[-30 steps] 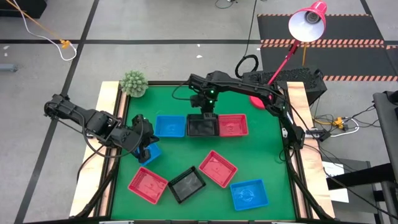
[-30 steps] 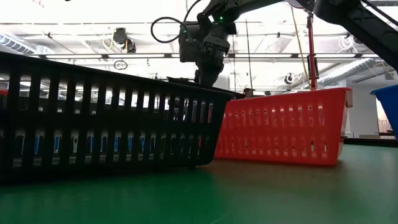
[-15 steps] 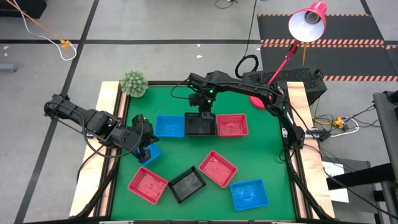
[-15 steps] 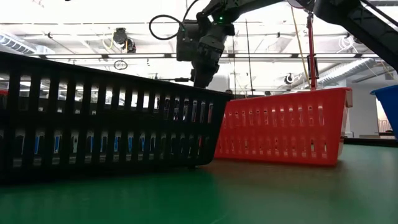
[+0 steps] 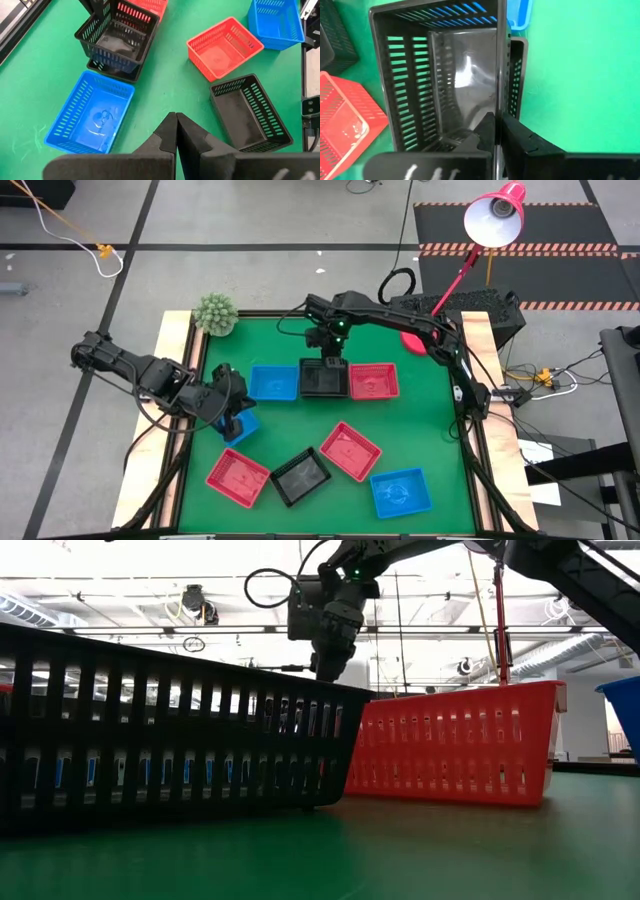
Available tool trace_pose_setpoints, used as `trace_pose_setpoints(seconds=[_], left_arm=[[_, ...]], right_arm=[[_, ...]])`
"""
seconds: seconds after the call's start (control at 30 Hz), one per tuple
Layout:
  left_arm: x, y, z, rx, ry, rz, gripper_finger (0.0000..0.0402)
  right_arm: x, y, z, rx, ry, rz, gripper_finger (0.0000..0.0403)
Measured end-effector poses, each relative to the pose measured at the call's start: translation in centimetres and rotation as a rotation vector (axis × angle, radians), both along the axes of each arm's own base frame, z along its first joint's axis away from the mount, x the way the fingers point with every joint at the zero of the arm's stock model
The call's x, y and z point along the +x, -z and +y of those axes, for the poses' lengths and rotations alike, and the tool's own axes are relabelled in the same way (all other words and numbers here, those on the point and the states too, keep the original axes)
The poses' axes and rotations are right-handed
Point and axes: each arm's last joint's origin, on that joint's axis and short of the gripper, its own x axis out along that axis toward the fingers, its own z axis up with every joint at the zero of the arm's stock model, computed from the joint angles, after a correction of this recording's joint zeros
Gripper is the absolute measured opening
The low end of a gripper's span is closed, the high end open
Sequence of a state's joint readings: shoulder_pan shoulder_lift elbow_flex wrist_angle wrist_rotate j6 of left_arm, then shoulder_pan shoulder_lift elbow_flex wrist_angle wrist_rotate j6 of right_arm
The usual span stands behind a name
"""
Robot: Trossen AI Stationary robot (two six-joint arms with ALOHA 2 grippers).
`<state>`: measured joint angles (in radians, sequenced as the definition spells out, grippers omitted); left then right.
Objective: Stack baskets by color
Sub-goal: Stack the middle black bin on the top black bin
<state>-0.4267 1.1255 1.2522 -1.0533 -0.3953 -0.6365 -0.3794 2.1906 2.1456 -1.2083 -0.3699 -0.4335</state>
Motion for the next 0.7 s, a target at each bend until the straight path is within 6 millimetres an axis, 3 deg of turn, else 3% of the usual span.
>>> trace_pose_setpoints(seconds=[0.33,0.7], left_arm=[[0.3,0.0,0.8,0.021,-0.018,0.001,0.0005],[0.5,0.0,1.3,0.032,-0.035,0.004,0.0005]], right_arm=[[-0.1,0.0,0.0,0.006,0.0,0.012,0.0009],[-0.8,2.8,0.4,0.068,-0.002,0.104,0.0009]])
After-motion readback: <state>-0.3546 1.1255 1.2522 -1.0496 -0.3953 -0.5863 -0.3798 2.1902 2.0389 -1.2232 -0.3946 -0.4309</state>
